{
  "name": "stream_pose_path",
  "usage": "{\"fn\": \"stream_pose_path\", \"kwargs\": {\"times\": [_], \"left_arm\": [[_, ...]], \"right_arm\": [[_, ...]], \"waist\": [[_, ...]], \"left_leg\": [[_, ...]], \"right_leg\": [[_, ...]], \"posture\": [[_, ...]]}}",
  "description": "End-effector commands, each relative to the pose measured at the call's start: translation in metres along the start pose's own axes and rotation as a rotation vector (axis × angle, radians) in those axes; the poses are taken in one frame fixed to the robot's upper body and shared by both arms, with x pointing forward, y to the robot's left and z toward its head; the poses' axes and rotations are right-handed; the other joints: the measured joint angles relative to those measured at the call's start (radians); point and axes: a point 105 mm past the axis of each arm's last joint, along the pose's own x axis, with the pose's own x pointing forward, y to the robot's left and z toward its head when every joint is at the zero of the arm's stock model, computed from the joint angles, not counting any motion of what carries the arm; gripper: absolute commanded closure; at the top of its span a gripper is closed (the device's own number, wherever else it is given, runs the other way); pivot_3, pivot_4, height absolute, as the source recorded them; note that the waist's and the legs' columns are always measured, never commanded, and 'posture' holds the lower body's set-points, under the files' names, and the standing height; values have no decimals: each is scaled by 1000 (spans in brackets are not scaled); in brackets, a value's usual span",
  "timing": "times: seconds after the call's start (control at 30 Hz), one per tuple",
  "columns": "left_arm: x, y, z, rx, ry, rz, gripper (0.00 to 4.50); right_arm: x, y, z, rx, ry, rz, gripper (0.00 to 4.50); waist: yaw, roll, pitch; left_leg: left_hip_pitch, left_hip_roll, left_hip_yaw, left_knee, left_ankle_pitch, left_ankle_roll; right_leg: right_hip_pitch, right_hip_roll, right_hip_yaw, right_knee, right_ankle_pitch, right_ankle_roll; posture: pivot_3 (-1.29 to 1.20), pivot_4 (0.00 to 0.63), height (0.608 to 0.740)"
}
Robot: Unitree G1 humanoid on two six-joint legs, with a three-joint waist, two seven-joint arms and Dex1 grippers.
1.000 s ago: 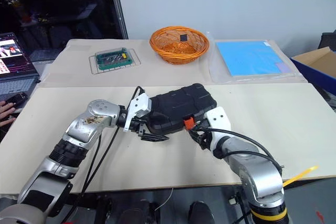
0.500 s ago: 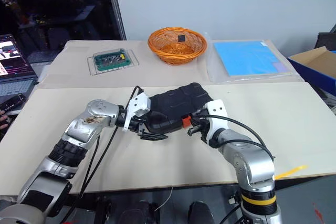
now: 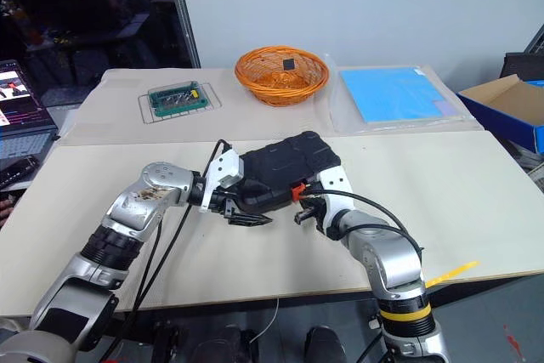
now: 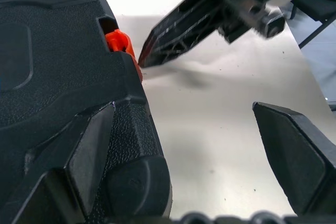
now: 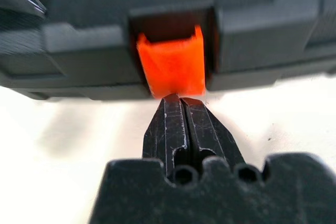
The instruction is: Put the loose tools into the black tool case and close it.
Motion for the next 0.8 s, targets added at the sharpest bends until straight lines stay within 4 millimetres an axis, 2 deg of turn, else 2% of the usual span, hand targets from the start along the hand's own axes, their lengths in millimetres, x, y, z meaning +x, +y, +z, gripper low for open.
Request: {"fn": "stream_pose_path", "kwargs": {"times": [0.03, 0.2, 0.27, 0.47, 0.8], "left_arm": [[11, -7, -39, -125, 112, -16, 0], [11, -5, -39, -132, 111, -8, 0], [10, -5, -40, -131, 111, -5, 0], [10, -3, -40, -131, 116, 5, 0], [15, -4, -43, -145, 143, 10, 0]], "right_arm": [[-26, 11, 35, -64, -169, 67, 4441], [-35, 7, 38, -47, -229, 62, 4441], [-32, 3, 29, -67, -178, 44, 4441], [-27, 3, 16, -68, -109, 35, 4441], [-15, -1, 21, -64, -114, 8, 4441]], "waist": [[8, 1, 0], [16, 2, 0], [17, 2, 0], [20, 2, 0], [21, 2, -1]], "left_leg": [[-1, 0, 0, 0, 0, 0], [-3, -1, 0, 0, -1, 1], [-3, -1, 0, 0, -1, 1], [-3, -1, 0, -1, -1, 1], [-3, -1, 0, -1, -1, 1]], "right_leg": [[-1, 0, 0, 0, 0, -1], [-1, 0, -1, -2, 3, -5], [-1, 0, -2, -3, -1, 1], [-1, 0, -2, -3, -1, 0], [-1, 0, -2, -4, -1, 0]], "posture": [[0, 150, 740], [0, 150, 740], [0, 150, 740], [0, 150, 740], [0, 150, 740]]}}
